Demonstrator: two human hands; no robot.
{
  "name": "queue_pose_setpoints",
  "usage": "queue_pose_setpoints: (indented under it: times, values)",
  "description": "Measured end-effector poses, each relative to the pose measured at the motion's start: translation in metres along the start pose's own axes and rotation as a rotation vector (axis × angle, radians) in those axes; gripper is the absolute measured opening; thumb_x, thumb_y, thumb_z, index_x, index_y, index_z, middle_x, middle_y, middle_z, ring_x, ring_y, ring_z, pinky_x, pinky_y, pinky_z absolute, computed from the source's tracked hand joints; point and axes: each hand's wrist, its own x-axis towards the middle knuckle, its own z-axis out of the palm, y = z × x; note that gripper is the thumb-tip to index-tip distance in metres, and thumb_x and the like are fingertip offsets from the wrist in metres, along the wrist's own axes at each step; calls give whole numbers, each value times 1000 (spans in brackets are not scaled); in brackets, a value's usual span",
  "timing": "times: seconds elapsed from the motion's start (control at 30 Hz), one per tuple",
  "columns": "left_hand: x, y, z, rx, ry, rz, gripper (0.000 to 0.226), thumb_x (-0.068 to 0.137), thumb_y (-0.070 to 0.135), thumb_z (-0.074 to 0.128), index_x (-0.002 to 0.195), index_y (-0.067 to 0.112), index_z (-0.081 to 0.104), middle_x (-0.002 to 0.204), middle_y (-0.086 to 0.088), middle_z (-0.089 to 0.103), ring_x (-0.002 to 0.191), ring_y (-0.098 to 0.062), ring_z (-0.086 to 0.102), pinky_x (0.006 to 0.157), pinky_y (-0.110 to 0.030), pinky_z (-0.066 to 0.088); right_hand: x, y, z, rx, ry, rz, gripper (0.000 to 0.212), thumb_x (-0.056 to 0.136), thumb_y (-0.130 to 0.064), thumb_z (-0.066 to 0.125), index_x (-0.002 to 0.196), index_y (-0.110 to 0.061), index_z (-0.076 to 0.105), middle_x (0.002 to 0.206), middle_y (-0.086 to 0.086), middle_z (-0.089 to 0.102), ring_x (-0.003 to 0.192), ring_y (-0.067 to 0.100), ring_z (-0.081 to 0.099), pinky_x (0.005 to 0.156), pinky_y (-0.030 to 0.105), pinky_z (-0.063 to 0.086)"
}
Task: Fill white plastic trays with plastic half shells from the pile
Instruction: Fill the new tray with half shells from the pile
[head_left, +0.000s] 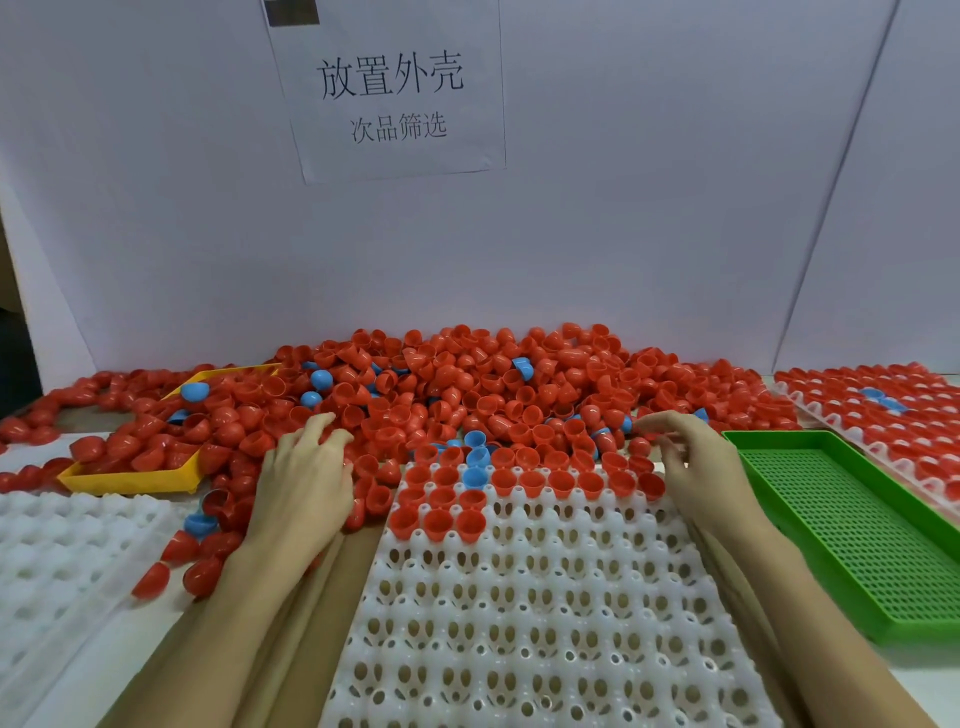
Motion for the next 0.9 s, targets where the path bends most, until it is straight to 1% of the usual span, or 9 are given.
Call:
queue_pose_setpoints:
  times: [0.1, 0.27, 0.37, 0.43, 0.57, 0.67, 0.77, 0.83, 0.9]
  values:
    - [-1, 7, 3, -76, 27, 62, 28, 99, 21, 63, 125, 13, 70, 148, -4, 51, 132, -27, 49, 109, -42, 41, 3, 13, 3, -146, -53, -39, 49, 96, 18, 50, 122, -14, 75, 140, 7, 63, 132, 28, 55, 103, 27, 39]
    - [-4, 17, 6, -184, 20, 117, 20, 97, 23, 66, 114, 15, 74, 139, -3, 55, 129, -22, 49, 107, -41, 44, 7, 33, -1, -256, -279, 45, 64, 96, 13, 57, 149, -24, 58, 170, 8, 30, 157, 31, 25, 127, 49, 26]
    - [-4, 19, 7, -208, 13, 122, 19, 98, 25, 66, 113, 15, 74, 139, -3, 54, 129, -21, 48, 105, -42, 47, 8, 34, 1, -255, -441, 63, 58, 100, 1, 60, 151, -27, 56, 172, -1, 26, 157, 25, 27, 125, 43, 27]
    - [-4, 20, 7, -220, 12, 122, 19, 97, 25, 67, 111, 15, 74, 138, -3, 55, 129, -21, 48, 104, -41, 47, 9, 33, 2, -281, -455, 69, 51, 101, -9, 64, 149, -26, 58, 169, -2, 33, 153, 24, 36, 122, 42, 31]
    - [-4, 20, 7, -242, 20, 118, 17, 97, 25, 68, 109, 16, 75, 134, -2, 56, 128, -21, 48, 102, -40, 48, 7, 32, 3, -245, -359, 76, 44, 100, 1, 61, 140, -16, 66, 155, 2, 47, 141, 23, 48, 113, 32, 38]
    - [-5, 19, 5, -264, 37, 125, 15, 96, 24, 70, 106, 15, 76, 130, -3, 57, 126, -21, 50, 99, -39, 48, 5, 29, 3, -119, -167, 54, 42, 99, 12, 54, 130, -9, 72, 139, 8, 57, 121, 23, 61, 105, 28, 45]
    - [-5, 20, 4, -275, 60, 139, 13, 95, 23, 70, 105, 15, 76, 128, -3, 58, 124, -21, 51, 98, -38, 48, 4, 19, -2, 77, -13, 82, 38, 101, 4, 59, 123, -23, 74, 125, 1, 65, 104, 10, 65, 90, 19, 48]
    - [-5, 22, 4, -276, 69, 149, 14, 96, 24, 70, 106, 16, 76, 127, -1, 58, 124, -19, 50, 97, -35, 48, 5, 16, -4, 235, 24, 144, 28, 100, -8, 68, 113, -32, 74, 118, -2, 70, 102, 10, 68, 86, 25, 54]
    - [-6, 23, 4, -277, 74, 161, 15, 96, 25, 69, 107, 17, 76, 127, 0, 58, 124, -18, 50, 95, -34, 49, 6, 13, -3, 343, 40, 196, 21, 99, -14, 71, 109, -32, 73, 111, 2, 73, 99, 17, 71, 84, 34, 60]
